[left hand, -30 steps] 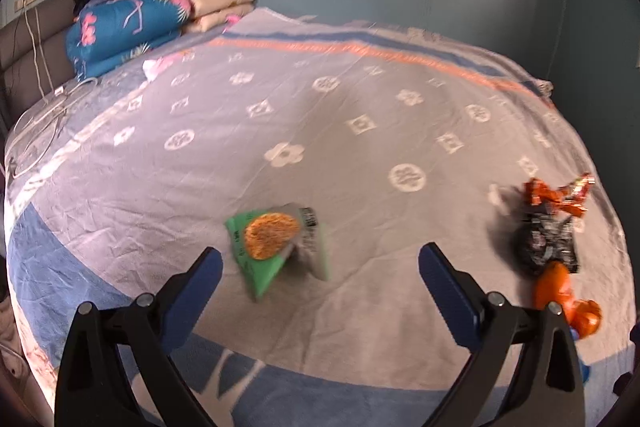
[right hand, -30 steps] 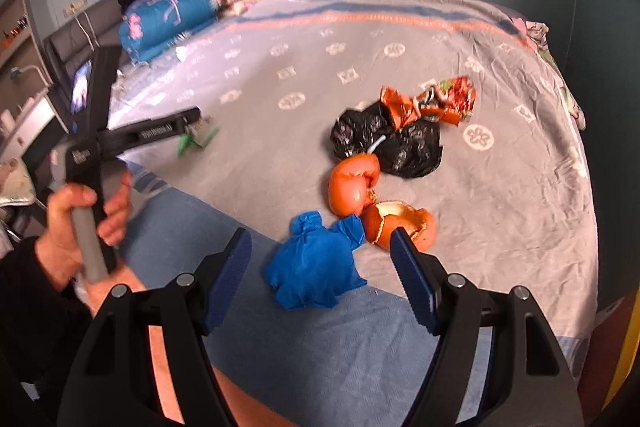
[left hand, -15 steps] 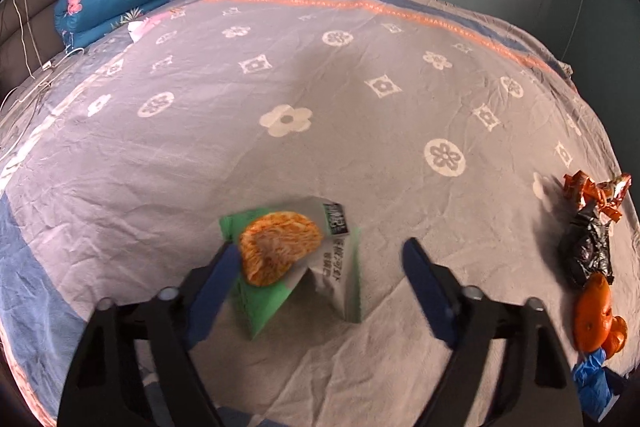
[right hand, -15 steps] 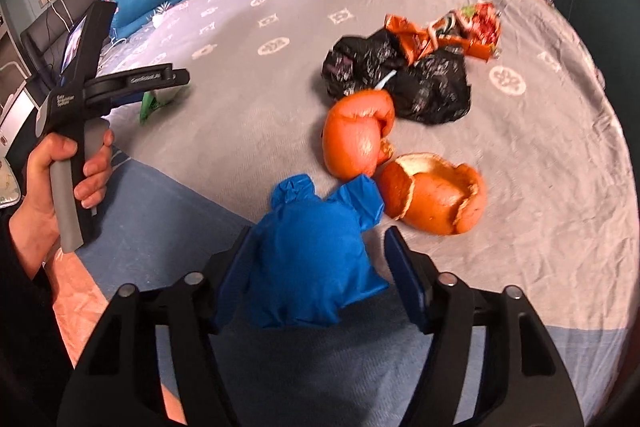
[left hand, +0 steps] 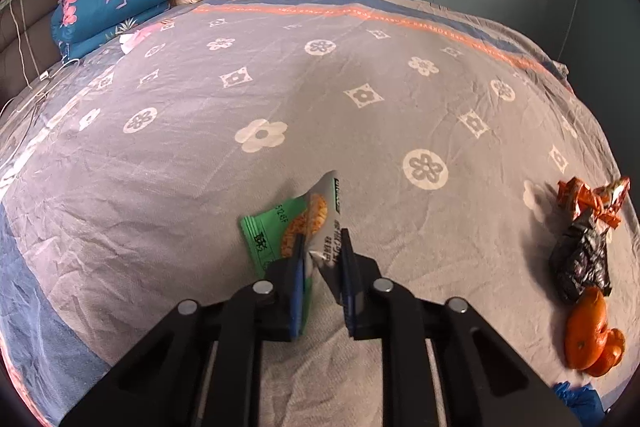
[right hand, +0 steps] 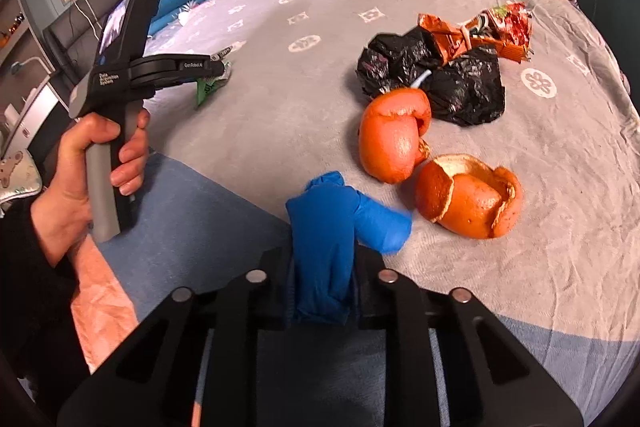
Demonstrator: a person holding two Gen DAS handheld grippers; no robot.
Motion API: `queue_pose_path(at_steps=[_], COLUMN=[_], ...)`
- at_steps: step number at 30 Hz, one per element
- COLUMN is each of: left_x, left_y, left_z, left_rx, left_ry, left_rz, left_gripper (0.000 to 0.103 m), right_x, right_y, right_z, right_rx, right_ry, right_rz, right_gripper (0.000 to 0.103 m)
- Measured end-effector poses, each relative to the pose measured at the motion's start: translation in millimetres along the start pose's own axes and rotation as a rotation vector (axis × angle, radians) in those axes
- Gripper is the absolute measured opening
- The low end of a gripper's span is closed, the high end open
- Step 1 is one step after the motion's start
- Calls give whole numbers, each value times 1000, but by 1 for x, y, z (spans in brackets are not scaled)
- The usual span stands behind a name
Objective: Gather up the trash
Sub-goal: 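Grasp the green snack wrapper with the left tool while the right tool grasps the blue glove, then carry the green wrapper and blue glove over to the yellow-rimmed bin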
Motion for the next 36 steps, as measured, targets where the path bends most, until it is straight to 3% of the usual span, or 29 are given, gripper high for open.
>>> queue_pose_path(at_steps=[9,16,25,36], left_x=[24,29,14,-11], left_y=[44,78,151,227], left_z=[12,49,132,240], left_rx=[-63,-117,-198,-320], left_ry=[25,-44,-203,-317], left_rz=[111,169,257,298], left_gripper=[13,13,13,13], right_x=[22,36,40,-1], right_y=[33,77,163,254], right_z=[5,21,65,140], right_rx=[46,38,-27,-113], right_ry=[-30,-95,-152,-264], right_rz=[87,156,260,348], right_gripper=[15,15,15,15])
Point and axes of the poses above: each gripper's, at about its wrist camera, not at the fingertips, and y roughly against the way its jaws point, z to its right, x to its top, the point moved 8 cm from there along -y, roughly the way its jaws point, and after that the axes turned 13 degrees about -x, right-handed, at the moved point
